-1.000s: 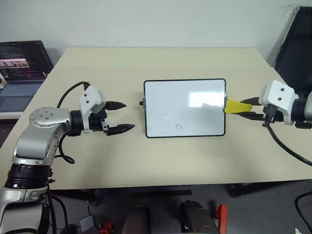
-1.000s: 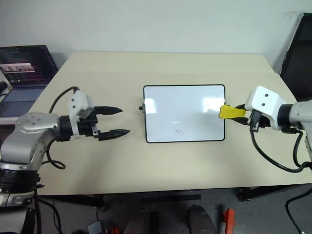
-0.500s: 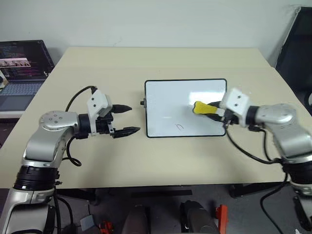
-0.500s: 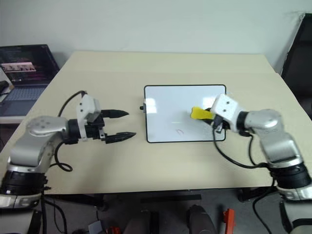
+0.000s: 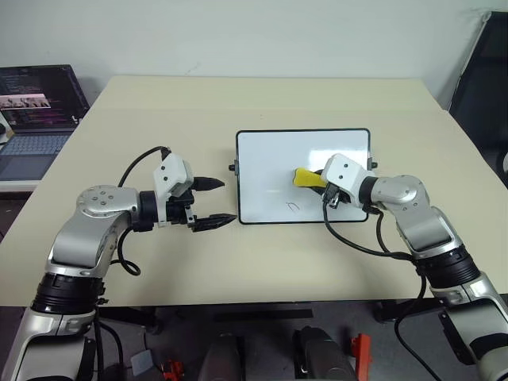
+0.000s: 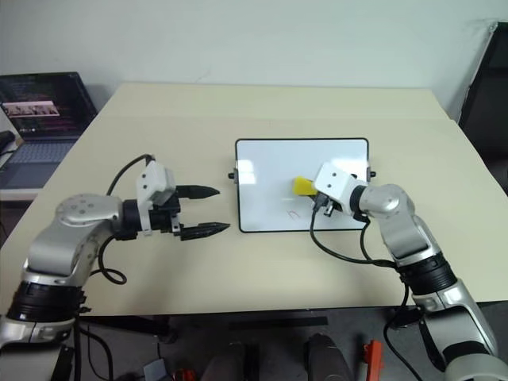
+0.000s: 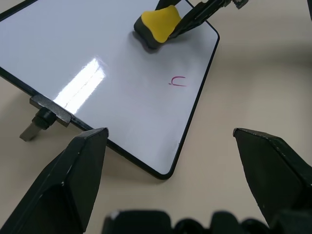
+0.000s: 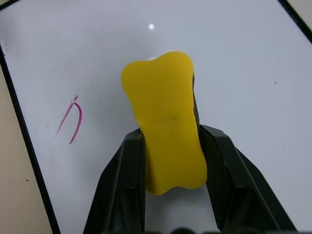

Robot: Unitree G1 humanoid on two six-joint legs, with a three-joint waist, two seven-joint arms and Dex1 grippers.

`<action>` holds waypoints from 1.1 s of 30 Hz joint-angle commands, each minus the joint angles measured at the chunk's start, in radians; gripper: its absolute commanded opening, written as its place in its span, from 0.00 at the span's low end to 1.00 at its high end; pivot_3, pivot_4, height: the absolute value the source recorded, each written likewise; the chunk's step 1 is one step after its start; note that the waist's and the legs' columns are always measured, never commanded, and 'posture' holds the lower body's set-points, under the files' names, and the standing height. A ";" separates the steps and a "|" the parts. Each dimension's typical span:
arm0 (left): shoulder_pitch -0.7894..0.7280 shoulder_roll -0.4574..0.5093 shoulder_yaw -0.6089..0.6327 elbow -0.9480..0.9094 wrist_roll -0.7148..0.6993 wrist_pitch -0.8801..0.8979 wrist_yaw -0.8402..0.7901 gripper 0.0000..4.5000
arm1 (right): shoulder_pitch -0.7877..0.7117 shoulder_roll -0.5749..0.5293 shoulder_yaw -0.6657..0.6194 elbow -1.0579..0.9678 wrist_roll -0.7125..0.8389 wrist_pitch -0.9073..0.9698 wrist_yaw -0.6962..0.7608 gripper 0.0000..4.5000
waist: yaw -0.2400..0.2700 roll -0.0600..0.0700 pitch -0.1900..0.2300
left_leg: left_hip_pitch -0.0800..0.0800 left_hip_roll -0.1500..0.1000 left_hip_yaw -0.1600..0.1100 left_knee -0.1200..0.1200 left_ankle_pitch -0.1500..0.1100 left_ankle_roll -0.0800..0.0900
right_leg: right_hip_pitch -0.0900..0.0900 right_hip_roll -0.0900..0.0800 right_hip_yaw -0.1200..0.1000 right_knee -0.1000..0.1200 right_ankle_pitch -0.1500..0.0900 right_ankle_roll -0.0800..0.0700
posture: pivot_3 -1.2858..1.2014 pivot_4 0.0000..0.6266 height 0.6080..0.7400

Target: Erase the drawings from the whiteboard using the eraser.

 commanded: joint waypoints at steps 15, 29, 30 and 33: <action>-0.009 -0.008 -0.009 -0.037 -0.009 0.006 -0.010 1.00 | 0.134 0.044 0.171 0.060 -0.144 -0.024 0.008 0.28 | -0.012 -0.009 -0.012 | 0.011 0.001 0.000 0.001 0.001 0.001 | 0.009 0.001 0.001 0.001 0.000 0.003 | 0.52 0.24 1.00; -0.026 -0.008 -0.018 -0.016 0.003 -0.002 -0.011 1.00 | -0.024 0.093 0.097 0.131 -0.192 0.004 -0.107 0.28 | -0.021 -0.009 -0.012 | 0.011 0.001 0.001 0.003 0.005 0.006 | 0.008 0.003 0.003 0.001 0.004 -0.002 | 0.52 0.24 1.00; -0.027 -0.006 -0.018 -0.012 0.005 -0.004 -0.011 1.00 | -0.041 0.094 0.089 0.138 -0.195 0.012 -0.124 0.28 | -0.021 -0.009 -0.012 | 0.011 0.001 0.001 0.003 0.005 0.006 | 0.008 0.003 0.003 0.001 0.005 -0.002 | 0.52 0.24 1.00; -0.030 -0.004 -0.021 -0.007 0.007 -0.007 -0.012 1.00 | -0.058 0.089 0.083 0.153 -0.205 0.006 -0.157 0.28 | -0.019 -0.009 -0.012 | 0.011 0.001 0.001 0.003 0.006 0.007 | 0.008 0.003 0.003 0.001 0.006 -0.002 | 0.52 0.24 1.00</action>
